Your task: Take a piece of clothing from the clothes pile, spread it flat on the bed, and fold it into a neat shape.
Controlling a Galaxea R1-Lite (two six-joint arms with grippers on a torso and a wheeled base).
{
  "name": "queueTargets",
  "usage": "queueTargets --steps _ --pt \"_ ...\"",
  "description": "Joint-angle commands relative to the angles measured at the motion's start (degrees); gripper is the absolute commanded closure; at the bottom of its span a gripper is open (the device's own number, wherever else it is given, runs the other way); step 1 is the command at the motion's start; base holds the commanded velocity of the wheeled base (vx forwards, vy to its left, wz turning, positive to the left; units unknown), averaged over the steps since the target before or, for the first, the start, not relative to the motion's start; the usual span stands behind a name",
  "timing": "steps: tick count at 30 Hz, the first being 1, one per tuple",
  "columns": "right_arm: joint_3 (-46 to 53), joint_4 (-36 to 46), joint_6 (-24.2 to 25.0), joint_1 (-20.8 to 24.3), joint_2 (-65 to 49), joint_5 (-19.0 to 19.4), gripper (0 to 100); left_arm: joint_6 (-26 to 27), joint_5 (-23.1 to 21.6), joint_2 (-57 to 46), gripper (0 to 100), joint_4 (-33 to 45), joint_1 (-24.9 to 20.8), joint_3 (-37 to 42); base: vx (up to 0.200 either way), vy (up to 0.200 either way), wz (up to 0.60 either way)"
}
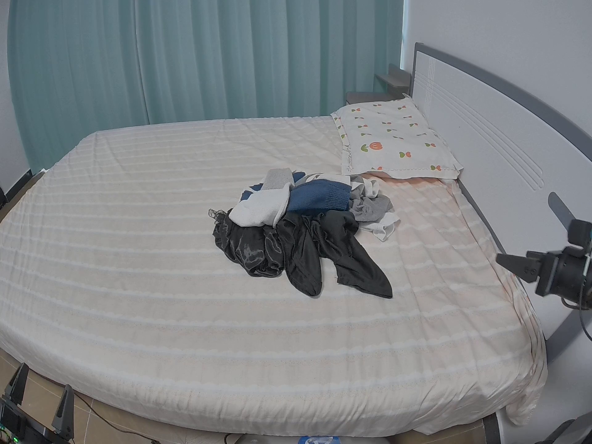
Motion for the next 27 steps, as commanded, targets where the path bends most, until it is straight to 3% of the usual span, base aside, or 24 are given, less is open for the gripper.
queueTargets --steps 1,17,27 --pt "-24.6 -12.8 12.3 7.1 48.9 -2.1 0 -0.1 0.1 -0.9 0 0.0 0.0 1.0 0.0 0.0 0.0" --pt "-47.6 -11.9 15.5 10.5 74.8 -9.4 0 0.1 0.1 -0.9 0 0.0 0.0 1.0 0.0 0.0 0.0" --pt "-58.1 -7.7 15.7 11.9 81.9 -11.8 0 0.0 0.1 -0.9 0 0.0 0.0 1.0 0.0 0.0 0.0"
